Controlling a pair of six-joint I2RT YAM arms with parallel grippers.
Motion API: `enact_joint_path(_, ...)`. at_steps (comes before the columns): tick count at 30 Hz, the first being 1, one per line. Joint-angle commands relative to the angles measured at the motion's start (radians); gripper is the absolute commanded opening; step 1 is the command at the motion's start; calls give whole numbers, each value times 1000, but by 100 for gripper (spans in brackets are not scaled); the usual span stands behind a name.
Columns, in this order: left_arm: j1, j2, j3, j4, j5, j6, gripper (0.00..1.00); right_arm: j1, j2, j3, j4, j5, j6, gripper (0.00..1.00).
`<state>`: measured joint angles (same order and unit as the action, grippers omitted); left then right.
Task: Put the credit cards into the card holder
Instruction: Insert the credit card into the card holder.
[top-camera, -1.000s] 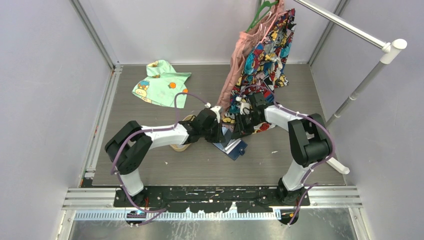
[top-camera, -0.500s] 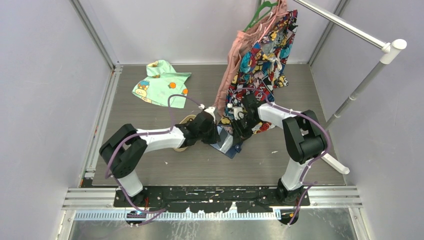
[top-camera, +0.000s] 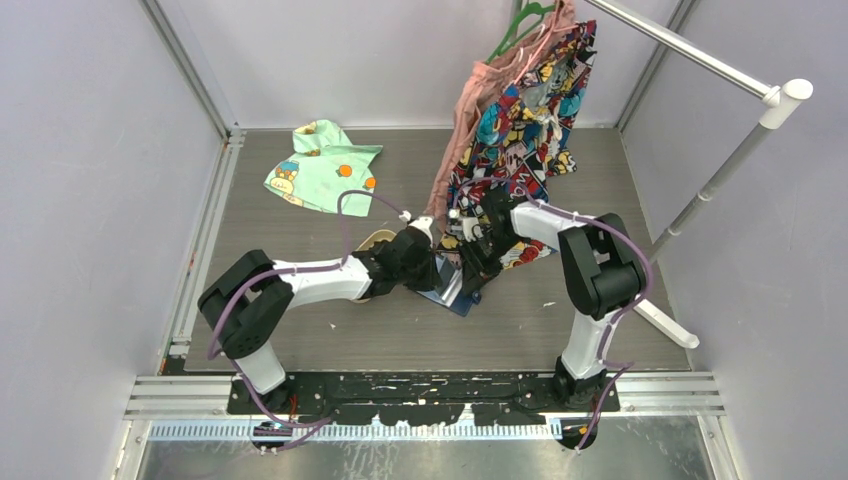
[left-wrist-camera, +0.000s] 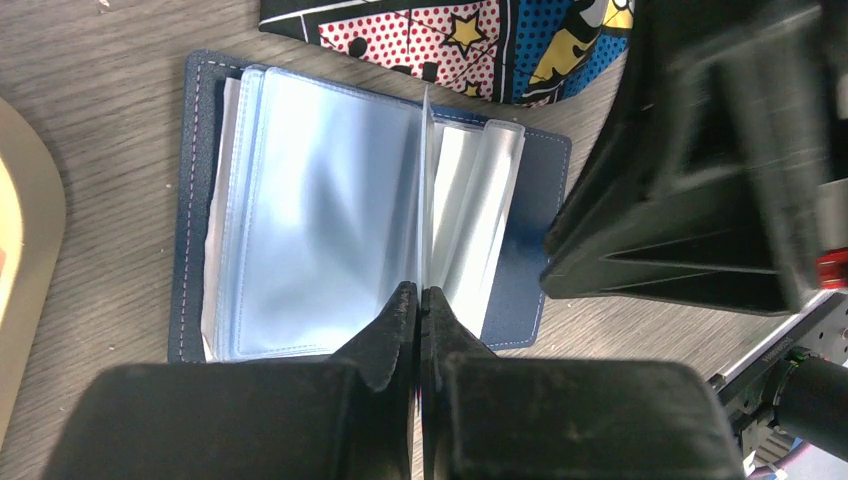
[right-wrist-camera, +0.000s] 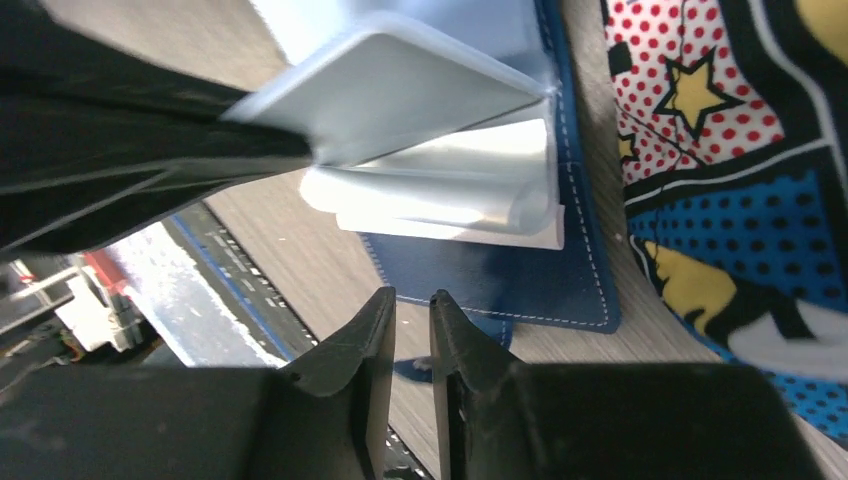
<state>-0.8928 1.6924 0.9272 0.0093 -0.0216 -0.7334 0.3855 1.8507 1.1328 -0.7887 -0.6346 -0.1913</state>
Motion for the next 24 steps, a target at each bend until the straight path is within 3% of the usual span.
enact_joint_path(1,-5,14,31,8,17,0,0,-44,-139,-5,35,-221,-33,26)
enact_joint_path(4,-5,22,40,-1,45,-3,0,-30,-159,-18,148,-234,68,26)
enact_joint_path(8,-5,26,44,-4,48,-6,0,-3,-101,-3,273,-72,231,26)
enact_joint_path(15,-5,18,42,-6,40,-9,3,21,12,53,212,55,220,25)
enact_joint_path(24,-5,15,51,21,91,-6,31,18,-68,-9,93,104,93,25)
